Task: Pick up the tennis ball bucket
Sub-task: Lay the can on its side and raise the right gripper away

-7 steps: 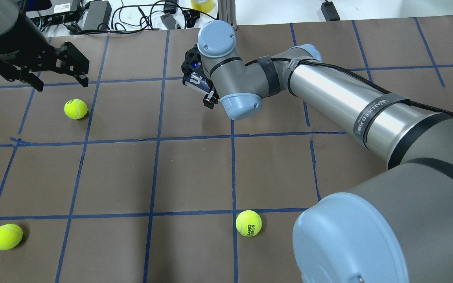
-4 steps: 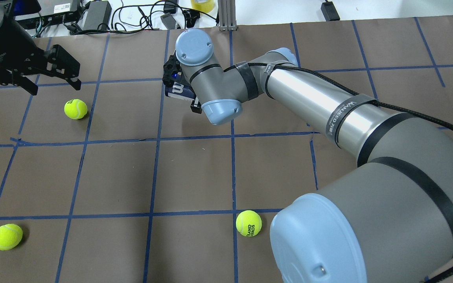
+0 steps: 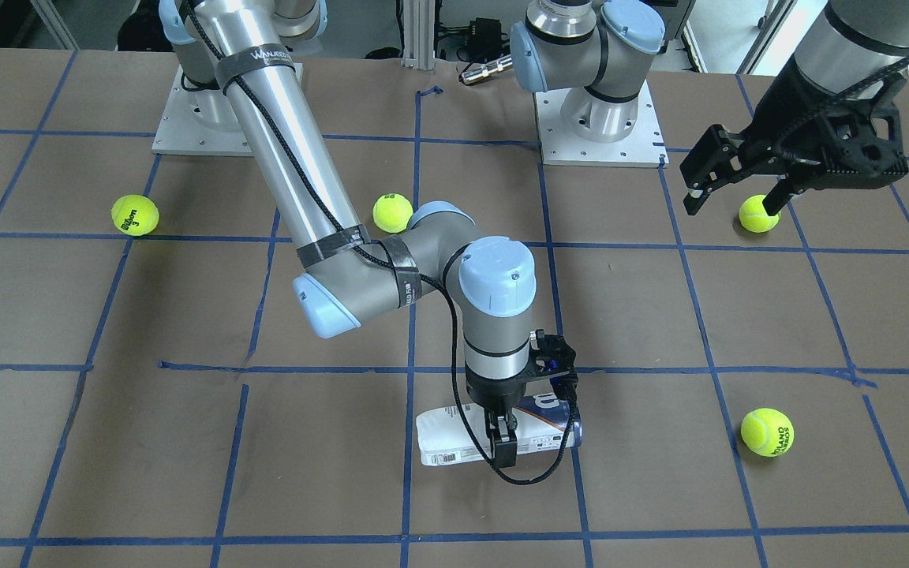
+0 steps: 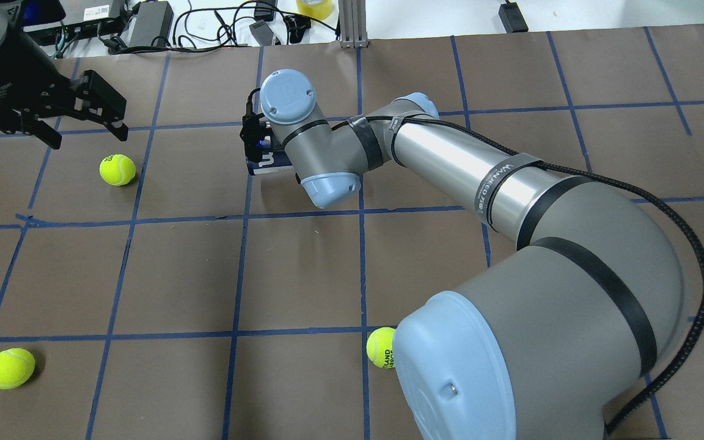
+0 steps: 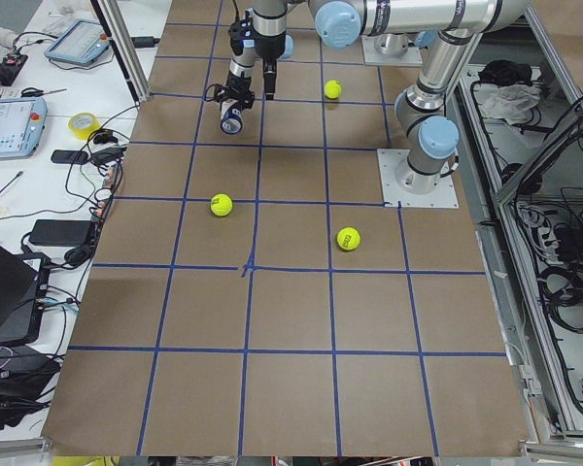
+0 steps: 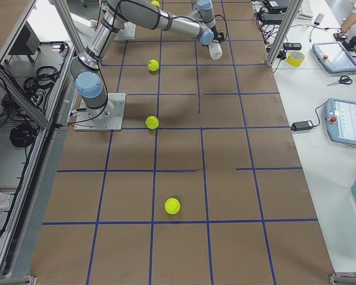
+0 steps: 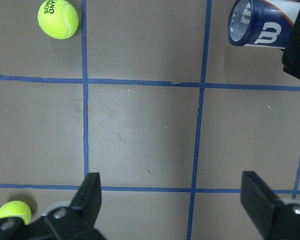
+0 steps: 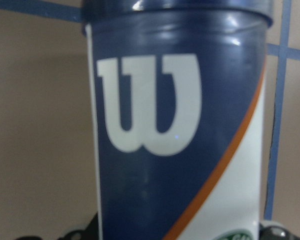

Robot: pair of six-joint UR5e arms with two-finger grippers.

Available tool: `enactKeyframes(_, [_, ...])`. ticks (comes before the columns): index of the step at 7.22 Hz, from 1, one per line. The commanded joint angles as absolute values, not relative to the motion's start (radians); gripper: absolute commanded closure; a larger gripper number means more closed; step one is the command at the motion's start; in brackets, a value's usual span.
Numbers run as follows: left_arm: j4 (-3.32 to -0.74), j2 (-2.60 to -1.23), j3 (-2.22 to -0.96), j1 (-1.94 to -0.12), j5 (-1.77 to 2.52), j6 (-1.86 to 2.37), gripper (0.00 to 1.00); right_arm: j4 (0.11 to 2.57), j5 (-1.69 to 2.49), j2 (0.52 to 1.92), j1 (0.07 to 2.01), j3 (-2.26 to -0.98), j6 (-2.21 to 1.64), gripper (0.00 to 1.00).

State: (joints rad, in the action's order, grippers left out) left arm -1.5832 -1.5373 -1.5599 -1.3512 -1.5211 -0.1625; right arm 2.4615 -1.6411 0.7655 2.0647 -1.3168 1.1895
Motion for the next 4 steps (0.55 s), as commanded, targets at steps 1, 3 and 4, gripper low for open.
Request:
enactKeyframes(1, [-1.582,-1.537,-1.563,-1.356,-1.525,-0.160,0.00,2.476,-1.641,0.741,2.066,-1.318,1.206,0.10])
enactKeyframes(3, [-1.582,-1.539,-1.571,-1.356,-1.517,-0.163,0.00,2.467,-1.675,0.752,2.065,-1.316,1.233,0.00])
enactKeyframes(4, [-1.582,-1.539,-1.572,-1.356,-1.516,-0.164,0.00,2.462,-1.675,0.764,2.065,-1.315,1.235,0.00])
